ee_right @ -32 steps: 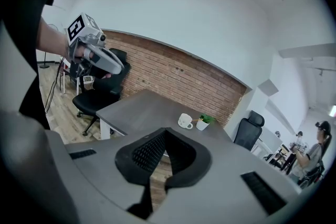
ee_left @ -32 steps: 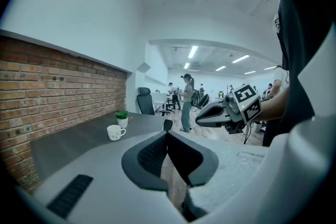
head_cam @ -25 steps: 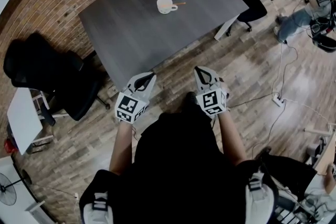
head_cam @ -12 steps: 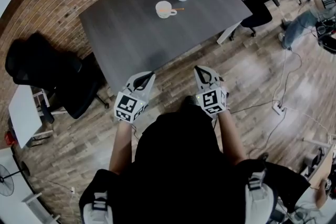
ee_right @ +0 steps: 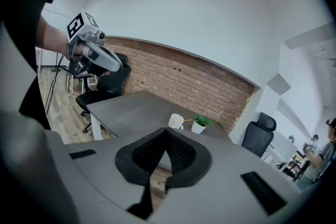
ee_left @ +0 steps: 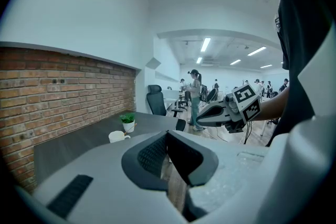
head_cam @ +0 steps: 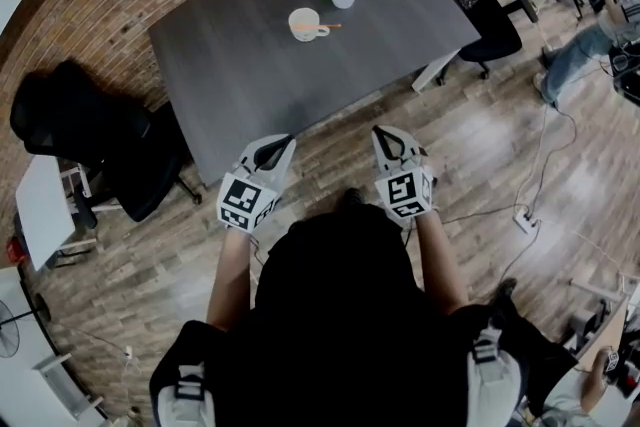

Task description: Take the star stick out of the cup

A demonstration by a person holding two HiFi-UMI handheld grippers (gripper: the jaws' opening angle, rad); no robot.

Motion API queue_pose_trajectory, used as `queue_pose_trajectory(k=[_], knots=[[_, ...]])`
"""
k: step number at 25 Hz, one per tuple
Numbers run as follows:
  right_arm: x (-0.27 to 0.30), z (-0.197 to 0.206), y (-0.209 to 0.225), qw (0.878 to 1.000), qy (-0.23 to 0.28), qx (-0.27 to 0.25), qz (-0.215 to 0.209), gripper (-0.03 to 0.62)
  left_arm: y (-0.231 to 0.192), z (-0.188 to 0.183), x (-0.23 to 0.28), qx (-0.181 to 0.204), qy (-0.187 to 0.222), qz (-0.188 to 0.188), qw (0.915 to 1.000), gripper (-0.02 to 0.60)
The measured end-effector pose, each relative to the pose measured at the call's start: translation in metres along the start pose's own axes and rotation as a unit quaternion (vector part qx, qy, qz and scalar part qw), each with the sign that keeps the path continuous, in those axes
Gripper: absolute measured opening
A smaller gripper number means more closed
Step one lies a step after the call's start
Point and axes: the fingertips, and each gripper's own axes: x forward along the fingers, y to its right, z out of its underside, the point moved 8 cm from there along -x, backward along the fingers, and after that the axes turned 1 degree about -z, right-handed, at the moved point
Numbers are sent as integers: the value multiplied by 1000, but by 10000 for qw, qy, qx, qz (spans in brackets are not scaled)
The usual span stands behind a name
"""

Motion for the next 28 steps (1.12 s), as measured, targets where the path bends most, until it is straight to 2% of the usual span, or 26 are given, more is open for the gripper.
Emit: queue_pose_trajectory(k=[10,16,20,28], knots=[[2,22,46,9998,23,-4,-205,0,19,-14,38,-95,-98,-205,9997,2],[6,31,64,9993,144,-61,-327,0,29,-21,55,-13,-58,-320,9995,2],[8,35,77,9988,282,-98,-393,0,36,-26,65,-95,-200,-383,9990,2],[11,45,91,9980,410,-66,-480,0,50,-35,81,147,-147,-418,9989,2]])
